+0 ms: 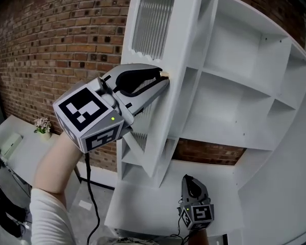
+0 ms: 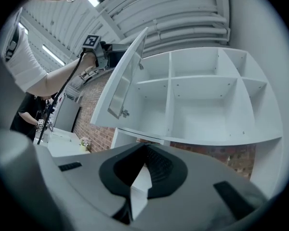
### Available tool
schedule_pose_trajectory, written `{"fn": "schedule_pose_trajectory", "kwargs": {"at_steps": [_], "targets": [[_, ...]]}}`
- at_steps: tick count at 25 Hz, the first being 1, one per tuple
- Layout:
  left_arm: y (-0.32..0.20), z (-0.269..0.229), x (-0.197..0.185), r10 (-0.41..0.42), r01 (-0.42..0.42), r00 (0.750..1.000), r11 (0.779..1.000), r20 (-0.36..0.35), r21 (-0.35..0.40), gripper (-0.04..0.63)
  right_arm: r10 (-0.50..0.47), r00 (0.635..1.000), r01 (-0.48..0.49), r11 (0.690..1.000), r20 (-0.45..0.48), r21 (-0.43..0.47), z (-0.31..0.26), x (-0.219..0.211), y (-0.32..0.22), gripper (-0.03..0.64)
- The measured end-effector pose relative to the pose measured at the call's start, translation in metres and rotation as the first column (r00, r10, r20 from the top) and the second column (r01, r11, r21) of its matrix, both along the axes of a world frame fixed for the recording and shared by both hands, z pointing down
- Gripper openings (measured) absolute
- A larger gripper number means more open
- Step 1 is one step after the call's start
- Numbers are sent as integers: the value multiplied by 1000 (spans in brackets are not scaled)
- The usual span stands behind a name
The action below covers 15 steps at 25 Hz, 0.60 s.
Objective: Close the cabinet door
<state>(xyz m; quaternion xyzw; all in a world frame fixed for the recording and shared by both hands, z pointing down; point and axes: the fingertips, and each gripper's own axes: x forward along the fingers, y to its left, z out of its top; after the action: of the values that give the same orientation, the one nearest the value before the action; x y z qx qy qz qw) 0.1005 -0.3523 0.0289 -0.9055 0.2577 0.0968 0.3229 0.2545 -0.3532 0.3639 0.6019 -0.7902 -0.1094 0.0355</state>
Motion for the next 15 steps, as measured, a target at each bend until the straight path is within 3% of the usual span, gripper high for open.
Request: {"fn": "schedule_pose_trajectory", "kwargs": {"at_steps": [11, 15], "targets": [[-41, 1, 65, -126, 126, 991, 992, 46, 7, 94, 10, 1000, -10, 1000, 29, 13, -2, 59, -27, 6], [-54, 0, 81, -206, 204, 978, 978, 41, 52, 92, 4, 999, -5, 1000, 48, 12, 0, 73, -34, 6]]}}
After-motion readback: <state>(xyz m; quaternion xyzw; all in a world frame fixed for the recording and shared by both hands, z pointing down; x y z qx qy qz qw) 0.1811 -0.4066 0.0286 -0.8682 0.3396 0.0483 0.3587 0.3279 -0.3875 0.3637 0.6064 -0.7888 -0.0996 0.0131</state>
